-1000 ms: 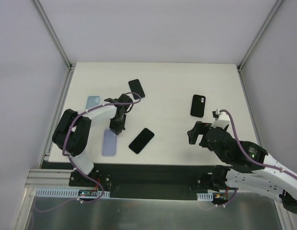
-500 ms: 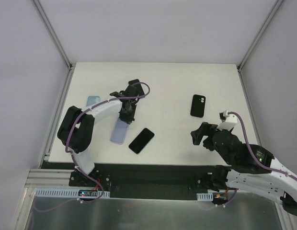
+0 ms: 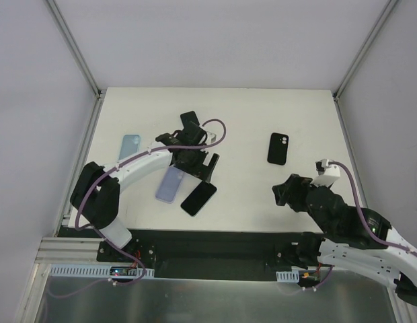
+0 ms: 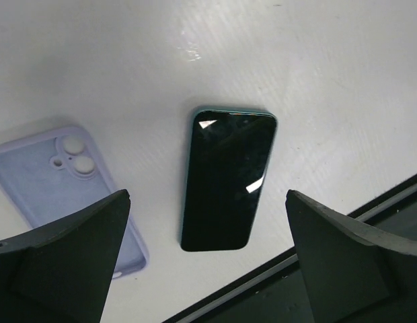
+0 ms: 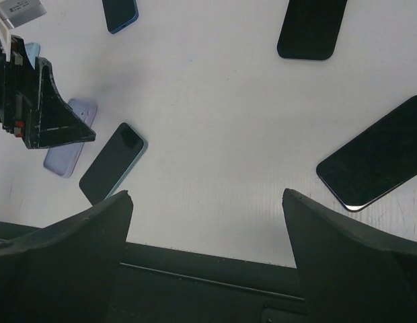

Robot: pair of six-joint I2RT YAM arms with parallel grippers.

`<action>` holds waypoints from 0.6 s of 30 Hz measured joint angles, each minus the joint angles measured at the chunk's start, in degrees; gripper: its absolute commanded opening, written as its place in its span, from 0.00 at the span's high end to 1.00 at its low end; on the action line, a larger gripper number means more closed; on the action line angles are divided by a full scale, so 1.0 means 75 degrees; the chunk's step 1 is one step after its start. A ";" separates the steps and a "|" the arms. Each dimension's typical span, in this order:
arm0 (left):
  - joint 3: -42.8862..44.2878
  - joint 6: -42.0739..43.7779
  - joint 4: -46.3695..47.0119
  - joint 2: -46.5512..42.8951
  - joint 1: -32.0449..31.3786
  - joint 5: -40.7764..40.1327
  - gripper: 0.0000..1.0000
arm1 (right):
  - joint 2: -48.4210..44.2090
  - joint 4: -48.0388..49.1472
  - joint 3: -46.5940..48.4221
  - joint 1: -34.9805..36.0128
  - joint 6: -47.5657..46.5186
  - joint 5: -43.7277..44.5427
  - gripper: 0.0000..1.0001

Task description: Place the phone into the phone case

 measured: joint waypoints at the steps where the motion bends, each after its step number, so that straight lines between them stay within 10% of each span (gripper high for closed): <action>1: -0.0009 0.0064 0.0017 -0.0079 -0.0128 0.0026 0.01 | -0.0093 0.0015 -0.0055 0.0003 -0.0015 0.0000 0.04; 18: -0.0609 0.0495 0.0283 0.0589 -0.1329 -0.0254 0.01 | -0.1128 -0.0230 -0.0303 0.0000 -0.0187 0.0184 0.04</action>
